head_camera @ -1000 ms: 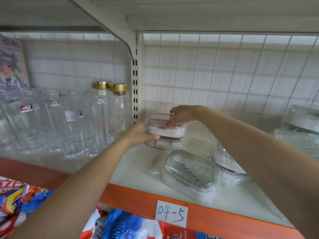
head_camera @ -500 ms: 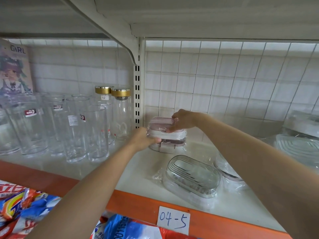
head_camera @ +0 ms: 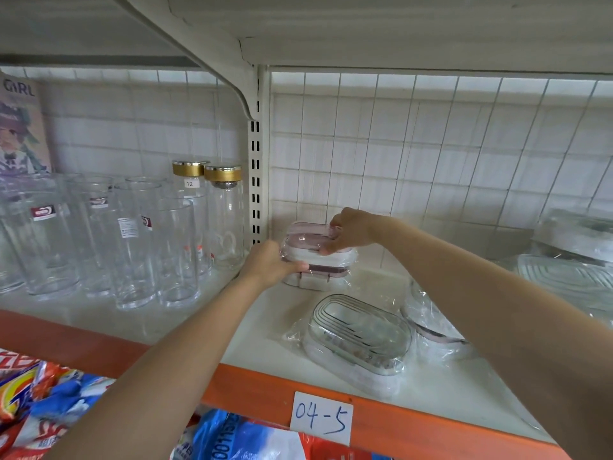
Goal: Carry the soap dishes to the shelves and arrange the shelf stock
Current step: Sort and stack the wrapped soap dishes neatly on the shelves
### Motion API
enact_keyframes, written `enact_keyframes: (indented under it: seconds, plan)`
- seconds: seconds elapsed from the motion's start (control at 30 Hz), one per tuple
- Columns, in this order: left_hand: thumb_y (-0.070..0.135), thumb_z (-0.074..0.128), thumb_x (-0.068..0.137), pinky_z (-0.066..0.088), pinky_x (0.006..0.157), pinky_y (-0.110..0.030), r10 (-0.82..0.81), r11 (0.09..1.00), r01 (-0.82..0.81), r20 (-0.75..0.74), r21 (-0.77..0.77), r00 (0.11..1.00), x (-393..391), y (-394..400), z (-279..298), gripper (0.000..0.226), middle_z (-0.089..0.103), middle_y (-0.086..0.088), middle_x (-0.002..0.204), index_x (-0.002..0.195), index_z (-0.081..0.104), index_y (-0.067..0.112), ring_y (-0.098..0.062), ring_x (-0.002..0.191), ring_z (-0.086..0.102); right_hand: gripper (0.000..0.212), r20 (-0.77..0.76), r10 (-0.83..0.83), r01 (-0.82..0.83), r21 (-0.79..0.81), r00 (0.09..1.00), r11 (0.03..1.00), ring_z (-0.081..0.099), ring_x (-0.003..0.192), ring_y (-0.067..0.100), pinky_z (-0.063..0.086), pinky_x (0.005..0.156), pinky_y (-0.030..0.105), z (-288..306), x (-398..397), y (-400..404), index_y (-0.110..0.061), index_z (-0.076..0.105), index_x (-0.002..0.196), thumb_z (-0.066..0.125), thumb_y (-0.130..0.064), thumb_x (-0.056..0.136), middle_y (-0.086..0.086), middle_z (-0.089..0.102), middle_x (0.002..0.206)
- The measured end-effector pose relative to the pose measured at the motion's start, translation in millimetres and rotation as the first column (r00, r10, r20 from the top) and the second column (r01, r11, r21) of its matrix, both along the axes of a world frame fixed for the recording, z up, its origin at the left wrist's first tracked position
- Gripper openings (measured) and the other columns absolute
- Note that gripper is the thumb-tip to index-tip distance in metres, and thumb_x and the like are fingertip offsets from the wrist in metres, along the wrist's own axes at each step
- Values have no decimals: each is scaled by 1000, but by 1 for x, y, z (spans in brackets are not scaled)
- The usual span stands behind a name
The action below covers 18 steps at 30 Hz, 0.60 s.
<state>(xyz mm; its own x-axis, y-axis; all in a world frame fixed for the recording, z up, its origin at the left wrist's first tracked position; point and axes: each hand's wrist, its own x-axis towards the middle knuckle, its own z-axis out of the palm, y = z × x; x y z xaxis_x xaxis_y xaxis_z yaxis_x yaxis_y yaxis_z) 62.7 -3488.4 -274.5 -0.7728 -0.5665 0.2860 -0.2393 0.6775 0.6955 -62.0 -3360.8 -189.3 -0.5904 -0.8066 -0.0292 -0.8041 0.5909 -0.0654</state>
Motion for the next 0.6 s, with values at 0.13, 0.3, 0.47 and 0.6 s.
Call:
enact_keyframes:
  seconds: [0.13,0.3,0.47,0.6]
  plan:
    - [33,78,78,48,79,-31,34,999,-34,17,-34,999,1,3,2,36,72,-10,97,104,73,8,-24,96,65,72,-36,-2,2,-5,999,1000,51,108,25,42,87,31,-3,5,1,-4,47,130,62,-56,82,10,49,127]
    - [41,79,75,50,69,-34,101,982,-81,110,-171,989,7,6,17,42,65,-10,80,79,65,1,-26,82,64,75,-43,-48,50,56,998,997,37,133,28,34,107,39,21,7,27,-7,35,143,54,-56,88,8,37,146]
    - [41,71,83,48,90,-38,98,858,-18,129,-514,987,27,24,36,50,56,-10,112,116,62,5,-27,107,55,62,-139,-121,148,209,983,967,59,106,24,45,93,36,41,8,77,-5,58,119,53,-58,87,8,60,120]
    - [38,65,88,43,93,-30,-101,820,159,136,-550,986,38,50,41,48,56,-6,118,125,59,8,-21,109,53,50,-148,-188,222,266,971,938,57,69,19,51,88,34,47,15,116,-8,55,71,53,-54,89,4,58,72]
